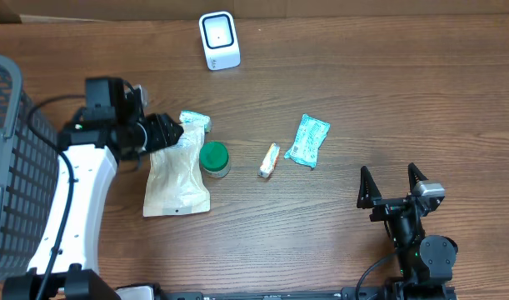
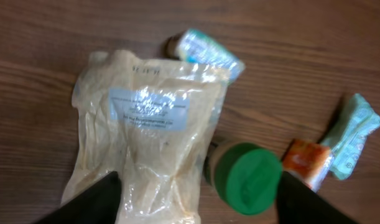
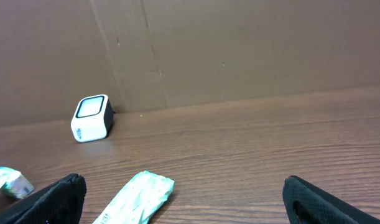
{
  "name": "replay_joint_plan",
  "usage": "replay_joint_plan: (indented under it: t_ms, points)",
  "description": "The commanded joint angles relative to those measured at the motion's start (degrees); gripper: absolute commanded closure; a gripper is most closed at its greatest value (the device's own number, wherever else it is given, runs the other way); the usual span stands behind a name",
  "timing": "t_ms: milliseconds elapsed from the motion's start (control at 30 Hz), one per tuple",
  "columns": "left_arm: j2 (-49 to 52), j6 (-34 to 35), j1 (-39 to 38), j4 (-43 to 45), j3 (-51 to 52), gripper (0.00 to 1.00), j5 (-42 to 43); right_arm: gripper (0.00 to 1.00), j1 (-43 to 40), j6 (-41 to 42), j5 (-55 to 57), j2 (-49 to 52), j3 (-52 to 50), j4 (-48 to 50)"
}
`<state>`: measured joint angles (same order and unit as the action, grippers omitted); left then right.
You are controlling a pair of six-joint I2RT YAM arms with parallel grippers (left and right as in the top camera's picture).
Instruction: Scan the item barcode
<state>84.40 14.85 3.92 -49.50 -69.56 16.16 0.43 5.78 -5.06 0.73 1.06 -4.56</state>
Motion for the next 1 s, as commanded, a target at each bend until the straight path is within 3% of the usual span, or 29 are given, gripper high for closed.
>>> replay_joint_plan:
  t_ms: [0, 200, 400, 667, 967]
  points:
    - [-1.81, -5.29, 0.07, -2.43, -8.17, 0.18, -0.07, 0.0, 0.26, -0.07, 0.52, -0.57, -0.61, 0.22]
    - [-1.81, -11.3, 4.07, -11.85, -22.49, 0.09, -0.11, 0.0, 0.26, -0.07, 0.52, -0.57, -0.61, 0.22]
    - [-1.81, -12.79, 13.84, -17.14, -31.87, 0.02, -0.09, 0.0, 0.26, -0.07, 0.52, -0.57, -0.61, 0.22]
    - [-1.79, -15.56, 25.07, -17.38, -33.42, 0.0, -0.31, 0.0, 0.26, -0.07, 0.52, -0.57, -0.61, 0.22]
    - [-1.79, -15.56, 28.09, -17.99, -33.42, 0.01, -9.84, 0.0, 0.26, -0.07, 0.52, -0.57, -0.61, 0.22]
